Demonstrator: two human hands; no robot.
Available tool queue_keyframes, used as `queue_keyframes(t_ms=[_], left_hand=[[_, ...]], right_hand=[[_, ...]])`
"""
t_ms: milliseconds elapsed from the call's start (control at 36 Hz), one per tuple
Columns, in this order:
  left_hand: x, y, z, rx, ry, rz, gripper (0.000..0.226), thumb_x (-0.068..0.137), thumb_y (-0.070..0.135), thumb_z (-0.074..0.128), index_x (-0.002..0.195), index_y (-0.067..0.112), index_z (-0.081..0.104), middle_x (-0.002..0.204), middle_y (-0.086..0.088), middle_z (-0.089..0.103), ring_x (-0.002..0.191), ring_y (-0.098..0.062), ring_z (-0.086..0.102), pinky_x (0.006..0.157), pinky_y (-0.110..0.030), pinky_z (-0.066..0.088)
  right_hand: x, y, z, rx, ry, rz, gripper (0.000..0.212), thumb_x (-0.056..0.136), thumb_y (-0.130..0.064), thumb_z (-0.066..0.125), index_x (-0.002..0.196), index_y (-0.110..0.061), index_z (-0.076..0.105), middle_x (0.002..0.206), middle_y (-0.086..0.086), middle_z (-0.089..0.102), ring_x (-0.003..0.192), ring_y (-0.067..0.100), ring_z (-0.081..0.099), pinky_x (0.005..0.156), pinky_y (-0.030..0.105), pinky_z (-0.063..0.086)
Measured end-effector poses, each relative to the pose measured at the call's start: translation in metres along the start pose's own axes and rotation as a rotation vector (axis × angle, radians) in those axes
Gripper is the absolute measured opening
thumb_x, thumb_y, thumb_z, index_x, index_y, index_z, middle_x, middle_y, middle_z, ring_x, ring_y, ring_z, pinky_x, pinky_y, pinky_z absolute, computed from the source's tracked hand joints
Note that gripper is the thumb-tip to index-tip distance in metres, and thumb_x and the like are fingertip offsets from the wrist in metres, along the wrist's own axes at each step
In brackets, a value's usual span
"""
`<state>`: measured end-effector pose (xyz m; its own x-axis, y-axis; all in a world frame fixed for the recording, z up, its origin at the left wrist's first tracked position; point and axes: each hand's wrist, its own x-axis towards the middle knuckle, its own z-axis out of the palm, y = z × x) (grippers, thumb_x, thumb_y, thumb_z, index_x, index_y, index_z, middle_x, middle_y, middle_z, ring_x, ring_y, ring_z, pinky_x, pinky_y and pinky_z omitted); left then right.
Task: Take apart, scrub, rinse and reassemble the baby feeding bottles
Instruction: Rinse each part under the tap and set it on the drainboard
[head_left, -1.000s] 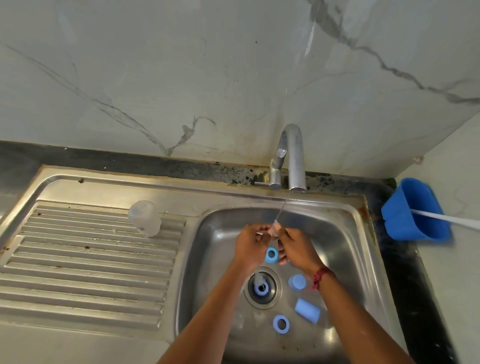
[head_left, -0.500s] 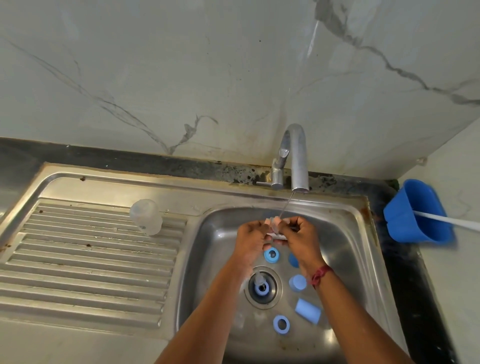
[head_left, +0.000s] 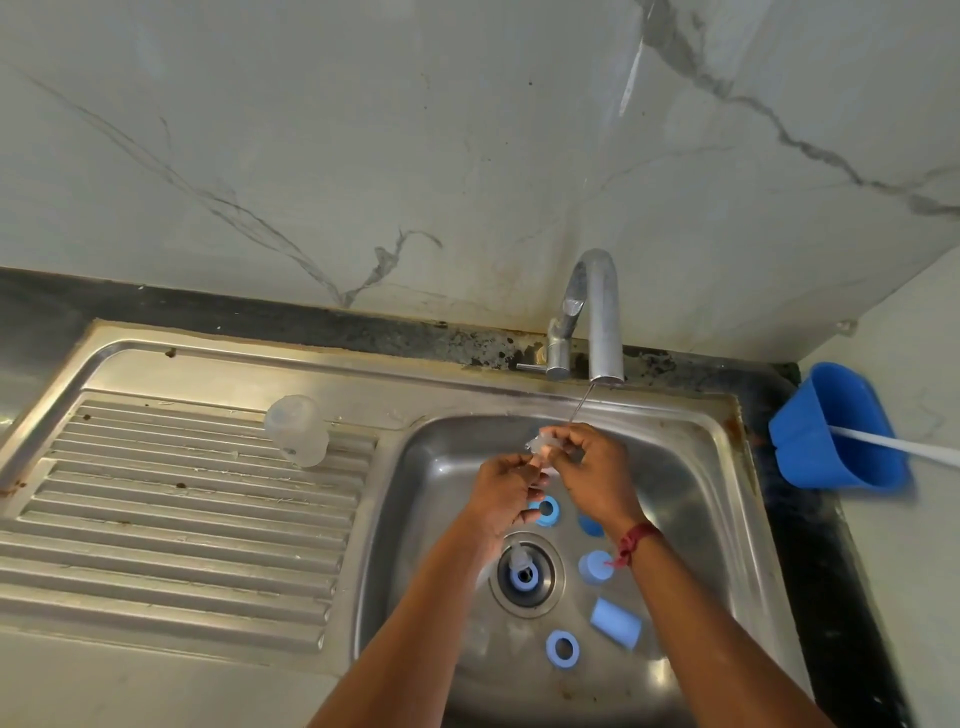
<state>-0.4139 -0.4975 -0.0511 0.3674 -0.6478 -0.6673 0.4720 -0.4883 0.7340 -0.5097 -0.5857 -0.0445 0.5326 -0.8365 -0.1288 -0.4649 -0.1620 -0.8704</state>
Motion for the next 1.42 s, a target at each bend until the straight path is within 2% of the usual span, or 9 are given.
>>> queue_keyframes(t_ms=[194, 417, 528, 667, 861, 1000, 1111, 1278, 1417], left_hand=[[-0.001, 0.0, -0.01, -0.078, 0.093, -0.007, 0.026, 0.098, 0.028, 0.06, 0.111, 0.005, 0.065, 0.089, -0.004, 0.068, 0.075, -0.015, 0.061, 0.076, -0.033, 0.053], [-0.015, 0.007, -0.021, -0.114, 0.132, 0.043, 0.021, 0.096, 0.023, 0.063, 0.11, 0.007, 0.065, 0.086, -0.004, 0.068, 0.075, -0.015, 0.06, 0.075, -0.033, 0.052], [-0.027, 0.009, -0.026, -0.083, 0.119, 0.078, 0.013, 0.095, 0.015, 0.061, 0.106, 0.01, 0.065, 0.089, -0.006, 0.064, 0.075, -0.016, 0.057, 0.07, -0.03, 0.048], [-0.044, 0.007, -0.034, -0.025, 0.126, 0.109, 0.008, 0.097, 0.013, 0.058, 0.1, 0.013, 0.065, 0.086, -0.003, 0.064, 0.073, -0.014, 0.057, 0.067, -0.028, 0.048], [-0.067, -0.002, -0.049, 0.066, 0.172, 0.114, 0.02, 0.092, 0.012, 0.054, 0.074, 0.019, 0.06, 0.07, -0.005, 0.054, 0.055, -0.014, 0.045, 0.05, -0.024, 0.033], [-0.088, -0.019, -0.058, 0.146, 0.234, 0.146, 0.037, 0.094, 0.016, 0.055, 0.057, 0.022, 0.052, 0.051, 0.012, 0.045, 0.056, -0.009, 0.04, 0.062, -0.028, 0.036], [-0.104, -0.029, -0.067, 0.161, 0.23, 0.167, 0.031, 0.095, 0.019, 0.057, 0.065, 0.019, 0.059, 0.062, 0.005, 0.052, 0.063, -0.013, 0.044, 0.067, -0.03, 0.039], [-0.116, -0.037, -0.087, 0.097, 0.237, 0.151, 0.022, 0.093, 0.015, 0.056, 0.075, 0.021, 0.068, 0.072, 0.002, 0.062, 0.073, -0.017, 0.056, 0.075, -0.034, 0.048], [-0.115, -0.035, -0.108, 0.076, 0.41, 0.18, 0.021, 0.085, 0.014, 0.055, 0.069, 0.013, 0.068, 0.065, -0.009, 0.069, 0.064, -0.027, 0.063, 0.065, -0.042, 0.055]], right_hand=[[-0.009, -0.001, 0.001, 0.027, 0.134, 0.018, 0.02, 0.078, -0.024, 0.083, 0.074, -0.011, 0.069, 0.066, -0.007, 0.068, 0.058, -0.003, 0.059, 0.059, 0.01, 0.047], [-0.013, -0.004, 0.001, 0.265, 0.08, 0.122, 0.016, 0.08, -0.003, 0.078, 0.087, -0.017, 0.073, 0.087, -0.004, 0.076, 0.087, 0.012, 0.072, 0.085, 0.028, 0.058], [-0.017, -0.016, -0.001, 0.421, 0.133, 0.25, 0.011, 0.084, -0.012, 0.076, 0.092, -0.009, 0.068, 0.09, 0.006, 0.073, 0.085, 0.019, 0.069, 0.081, 0.037, 0.06], [-0.025, -0.024, -0.008, 0.405, 0.15, 0.316, 0.028, 0.085, -0.027, 0.074, 0.094, -0.003, 0.064, 0.079, 0.01, 0.068, 0.066, 0.016, 0.061, 0.059, 0.027, 0.054], [-0.05, -0.029, -0.01, 0.312, 0.067, 0.254, 0.02, 0.079, -0.013, 0.081, 0.091, -0.003, 0.069, 0.083, 0.01, 0.073, 0.071, 0.014, 0.066, 0.059, 0.016, 0.054], [-0.07, -0.035, -0.006, 0.372, -0.023, 0.309, 0.013, 0.084, -0.011, 0.076, 0.092, -0.004, 0.07, 0.085, 0.013, 0.075, 0.077, 0.022, 0.072, 0.07, 0.031, 0.06], [-0.081, -0.022, 0.005, 0.004, 0.041, 0.301, 0.018, 0.076, -0.017, 0.083, 0.075, -0.004, 0.07, 0.064, 0.002, 0.07, 0.06, 0.014, 0.064, 0.065, 0.033, 0.055], [-0.098, -0.028, 0.022, -0.033, 0.003, 0.226, 0.011, 0.078, -0.014, 0.083, 0.085, -0.01, 0.075, 0.078, 0.003, 0.075, 0.072, 0.018, 0.072, 0.073, 0.035, 0.06], [-0.1, -0.046, 0.055, -0.211, -0.028, 0.065, 0.011, 0.08, -0.016, 0.08, 0.089, -0.017, 0.076, 0.088, -0.005, 0.067, 0.081, 0.009, 0.062, 0.071, 0.003, 0.041]])
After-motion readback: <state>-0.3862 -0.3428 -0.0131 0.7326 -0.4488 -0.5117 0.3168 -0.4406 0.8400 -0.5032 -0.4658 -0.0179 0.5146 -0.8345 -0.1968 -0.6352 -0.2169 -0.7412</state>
